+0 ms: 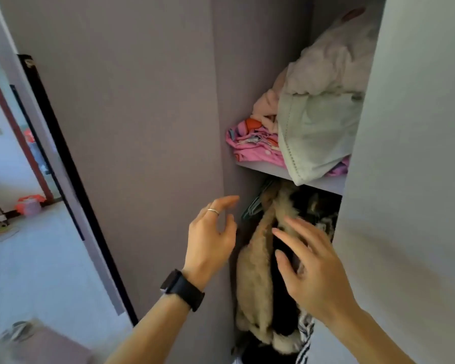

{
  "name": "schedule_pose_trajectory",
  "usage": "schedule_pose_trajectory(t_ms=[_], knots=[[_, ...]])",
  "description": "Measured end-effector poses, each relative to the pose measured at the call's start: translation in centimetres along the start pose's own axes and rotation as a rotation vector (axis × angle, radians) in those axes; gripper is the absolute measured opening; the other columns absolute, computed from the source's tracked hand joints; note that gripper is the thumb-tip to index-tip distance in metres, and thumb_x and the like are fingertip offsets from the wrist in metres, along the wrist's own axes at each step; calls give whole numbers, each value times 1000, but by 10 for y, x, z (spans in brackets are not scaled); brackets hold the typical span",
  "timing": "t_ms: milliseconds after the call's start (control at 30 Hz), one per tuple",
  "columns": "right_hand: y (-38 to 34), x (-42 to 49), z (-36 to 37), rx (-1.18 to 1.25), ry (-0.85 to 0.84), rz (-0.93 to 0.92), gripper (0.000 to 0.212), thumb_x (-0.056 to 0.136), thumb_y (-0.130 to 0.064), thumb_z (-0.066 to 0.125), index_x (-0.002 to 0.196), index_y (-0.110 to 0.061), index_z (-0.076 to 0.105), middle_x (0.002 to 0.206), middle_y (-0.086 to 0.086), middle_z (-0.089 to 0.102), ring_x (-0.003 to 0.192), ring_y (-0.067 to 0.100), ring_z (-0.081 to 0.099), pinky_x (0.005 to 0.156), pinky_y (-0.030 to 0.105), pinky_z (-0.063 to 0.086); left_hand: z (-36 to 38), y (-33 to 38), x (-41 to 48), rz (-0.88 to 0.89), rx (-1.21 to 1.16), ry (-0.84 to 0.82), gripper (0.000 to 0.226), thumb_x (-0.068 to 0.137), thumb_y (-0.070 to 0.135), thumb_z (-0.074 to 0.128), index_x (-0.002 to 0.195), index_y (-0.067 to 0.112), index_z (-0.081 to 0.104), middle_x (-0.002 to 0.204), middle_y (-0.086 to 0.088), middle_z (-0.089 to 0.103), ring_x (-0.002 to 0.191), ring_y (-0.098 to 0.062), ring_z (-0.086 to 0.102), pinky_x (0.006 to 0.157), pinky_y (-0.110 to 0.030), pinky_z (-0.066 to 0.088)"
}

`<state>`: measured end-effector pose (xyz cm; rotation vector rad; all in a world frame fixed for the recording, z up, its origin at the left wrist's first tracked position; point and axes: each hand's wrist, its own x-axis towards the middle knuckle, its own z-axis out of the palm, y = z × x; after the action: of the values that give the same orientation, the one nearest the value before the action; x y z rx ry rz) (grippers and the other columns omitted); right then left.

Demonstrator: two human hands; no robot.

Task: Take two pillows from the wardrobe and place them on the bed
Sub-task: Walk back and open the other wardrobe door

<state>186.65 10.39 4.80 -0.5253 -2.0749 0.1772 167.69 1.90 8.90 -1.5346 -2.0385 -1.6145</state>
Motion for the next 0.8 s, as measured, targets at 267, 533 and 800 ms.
schedule_pose_trajectory(t_ms=[267,533,800], knots=[[50,-3,-110,-481,208,107,33,91,-28,60,120,-19,72,141,2,58,133,31,48,102,41,48,126,65,22,2,-377,-250,33,91,22,61,121,36,61,112,22,66,104,8,61,91,-18,49],[77,44,-171,-904,462,69,48,94,-38,57,139,-21,58,159,12,36,149,36,26,114,56,31,157,119,71,34,-692,-325,42,92,33,66,129,47,49,115,19,66,102,10,61,77,-6,47],[120,34,-148,-1257,482,162,68,95,-54,48,156,-31,30,168,7,15,153,36,17,119,63,14,169,98,91,60,-851,-460,43,88,43,69,124,58,51,107,2,74,97,-16,70,87,-44,57]])
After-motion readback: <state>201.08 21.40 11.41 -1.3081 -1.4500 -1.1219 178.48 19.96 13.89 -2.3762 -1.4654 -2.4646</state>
